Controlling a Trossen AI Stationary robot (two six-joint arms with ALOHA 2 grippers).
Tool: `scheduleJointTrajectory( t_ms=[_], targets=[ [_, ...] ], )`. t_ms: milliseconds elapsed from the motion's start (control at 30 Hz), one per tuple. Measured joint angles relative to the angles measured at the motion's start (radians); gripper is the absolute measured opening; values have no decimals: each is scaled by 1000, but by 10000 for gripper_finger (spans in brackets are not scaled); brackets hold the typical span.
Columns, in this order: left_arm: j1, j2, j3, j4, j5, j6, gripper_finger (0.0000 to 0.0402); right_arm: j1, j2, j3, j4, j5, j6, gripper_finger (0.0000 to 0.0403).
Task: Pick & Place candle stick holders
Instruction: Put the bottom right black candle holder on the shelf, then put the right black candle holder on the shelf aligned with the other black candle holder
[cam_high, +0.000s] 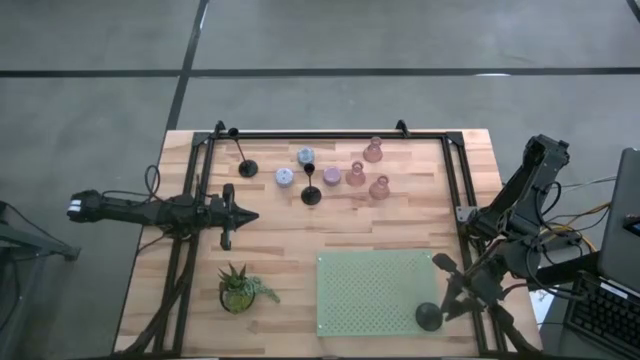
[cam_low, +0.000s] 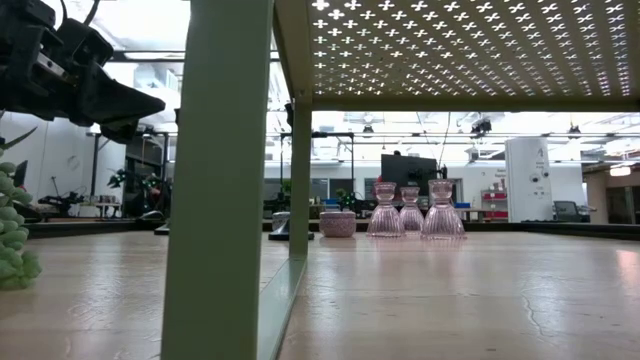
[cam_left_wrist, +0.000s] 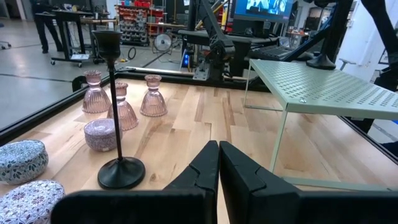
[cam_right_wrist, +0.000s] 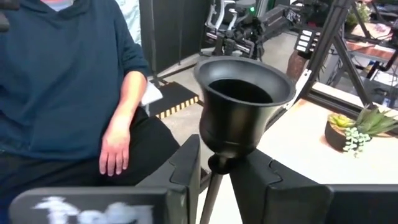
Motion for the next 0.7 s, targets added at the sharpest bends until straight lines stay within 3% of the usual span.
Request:
scheduleJointTrajectory(
  t_ms=[700],
  targets=[
    [0,0,0,-1,0,0,16,0,-29,2,-127,18,131,165]
  ],
)
